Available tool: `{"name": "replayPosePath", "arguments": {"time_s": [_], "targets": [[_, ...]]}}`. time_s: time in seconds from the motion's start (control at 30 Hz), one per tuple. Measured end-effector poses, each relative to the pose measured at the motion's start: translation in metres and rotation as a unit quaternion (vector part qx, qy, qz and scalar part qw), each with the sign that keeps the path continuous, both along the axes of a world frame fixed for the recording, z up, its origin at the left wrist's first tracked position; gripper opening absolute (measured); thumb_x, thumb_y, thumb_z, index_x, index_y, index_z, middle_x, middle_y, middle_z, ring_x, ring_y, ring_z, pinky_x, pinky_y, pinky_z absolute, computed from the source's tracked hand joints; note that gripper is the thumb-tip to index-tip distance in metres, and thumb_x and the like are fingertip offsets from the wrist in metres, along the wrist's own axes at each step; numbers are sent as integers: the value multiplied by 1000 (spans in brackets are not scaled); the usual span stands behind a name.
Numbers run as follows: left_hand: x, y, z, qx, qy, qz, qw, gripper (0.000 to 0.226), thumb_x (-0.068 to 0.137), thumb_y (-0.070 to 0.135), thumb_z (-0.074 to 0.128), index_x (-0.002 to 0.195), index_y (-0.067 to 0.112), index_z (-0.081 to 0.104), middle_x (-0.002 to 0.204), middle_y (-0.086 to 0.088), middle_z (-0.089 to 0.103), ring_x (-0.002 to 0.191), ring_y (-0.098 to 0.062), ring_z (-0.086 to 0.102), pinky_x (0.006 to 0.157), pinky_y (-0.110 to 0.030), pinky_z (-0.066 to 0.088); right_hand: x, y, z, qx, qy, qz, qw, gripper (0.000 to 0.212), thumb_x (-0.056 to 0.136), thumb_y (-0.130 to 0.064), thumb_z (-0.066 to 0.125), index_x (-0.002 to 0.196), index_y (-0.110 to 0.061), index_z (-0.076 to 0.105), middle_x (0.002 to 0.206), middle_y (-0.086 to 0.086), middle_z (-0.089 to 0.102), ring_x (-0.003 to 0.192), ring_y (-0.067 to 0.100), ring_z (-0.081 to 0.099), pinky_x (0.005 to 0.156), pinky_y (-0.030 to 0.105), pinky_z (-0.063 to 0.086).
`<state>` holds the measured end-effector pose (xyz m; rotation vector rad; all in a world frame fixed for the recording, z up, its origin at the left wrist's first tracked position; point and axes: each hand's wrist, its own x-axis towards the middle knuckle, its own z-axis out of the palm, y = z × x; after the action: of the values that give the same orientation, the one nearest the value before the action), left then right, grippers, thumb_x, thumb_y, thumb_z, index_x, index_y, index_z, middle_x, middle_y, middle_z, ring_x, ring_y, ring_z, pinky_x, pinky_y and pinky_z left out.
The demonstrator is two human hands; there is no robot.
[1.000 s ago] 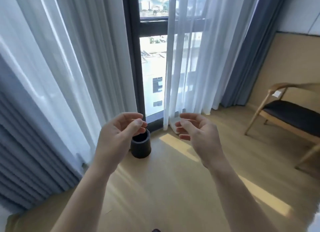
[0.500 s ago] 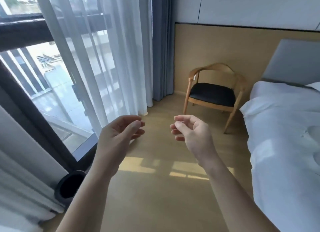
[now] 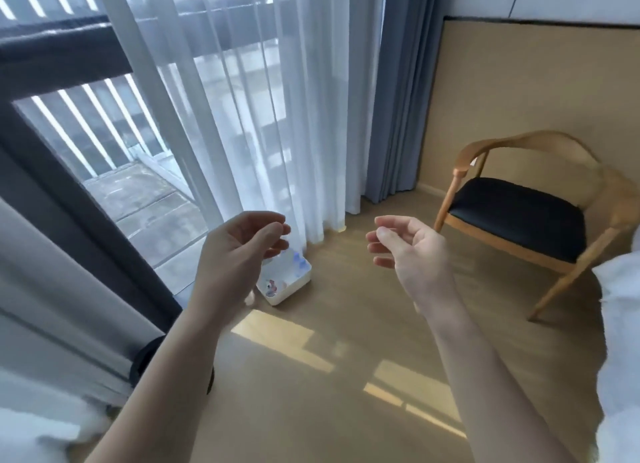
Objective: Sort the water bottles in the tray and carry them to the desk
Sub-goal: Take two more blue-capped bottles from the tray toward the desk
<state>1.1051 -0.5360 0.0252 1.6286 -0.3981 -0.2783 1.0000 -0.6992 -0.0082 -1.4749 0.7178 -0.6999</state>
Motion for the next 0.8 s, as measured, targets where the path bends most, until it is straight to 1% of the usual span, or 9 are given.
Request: {"name": "replayPosePath", "arguments": {"time_s": [0.1,0.2,0.3,0.4,0.5,0.6,0.73,0.8], "targets": [[21,-21,-3,4,-2,41,999,17,87,6,58,83,17,70,76,1,73,74,-19,67,85,-39,54,26,-32,-6,5,12,24,1000,13,90,-11,55,91,-19,64,80,0,71,75,15,68,70,31,57],[45,-27,-14,17,-3,71,997,16,87,8,59,85,18,70,76,4,75,74,-18,69,86,-40,56,59,-47,-19,32,26,63,997,12,89,-10,56,93,-17,65,80,2,71,75,15,67,69,32,56],[79,-34,-26,17,11,96,995,16,87,8,58,85,19,70,76,4,75,77,-21,69,86,-42,55,96,-56,-29,36,49,104,993,11,89,-10,56,93,-17,64,80,1,71,73,13,66,69,31,55],[120,-50,-36,-2,33,104,994,15,87,7,58,85,16,70,76,0,74,75,-21,68,86,-42,55,134,-72,-37,32,62,102,992,12,89,-9,56,93,-17,64,79,1,72,71,11,66,69,31,55],[171,-72,-47,-9,41,79,996,15,87,6,58,84,14,70,76,-1,74,72,-19,67,85,-41,55,179,-91,-41,24,73,89,993,12,89,-8,56,95,-14,65,78,2,71,70,11,64,65,26,54],[236,-94,-47,-7,37,41,998,16,87,7,58,84,17,70,73,3,74,70,-16,68,85,-40,55,226,-106,-38,14,82,68,994,12,89,-7,55,96,-12,64,76,1,69,68,9,63,62,23,52],[311,-128,-38,-34,49,22,998,18,88,5,56,81,16,69,69,3,73,65,-15,66,84,-41,54,287,-126,-26,7,96,40,995,16,89,-6,54,90,-19,63,77,-1,69,60,0,62,59,19,51],[339,-144,-42,-34,59,-9,998,18,88,4,56,82,15,69,73,0,72,66,-17,65,85,-43,53,318,-135,-26,10,92,21,996,16,90,-5,54,92,-17,63,78,0,68,57,-3,61,58,19,51]]}}
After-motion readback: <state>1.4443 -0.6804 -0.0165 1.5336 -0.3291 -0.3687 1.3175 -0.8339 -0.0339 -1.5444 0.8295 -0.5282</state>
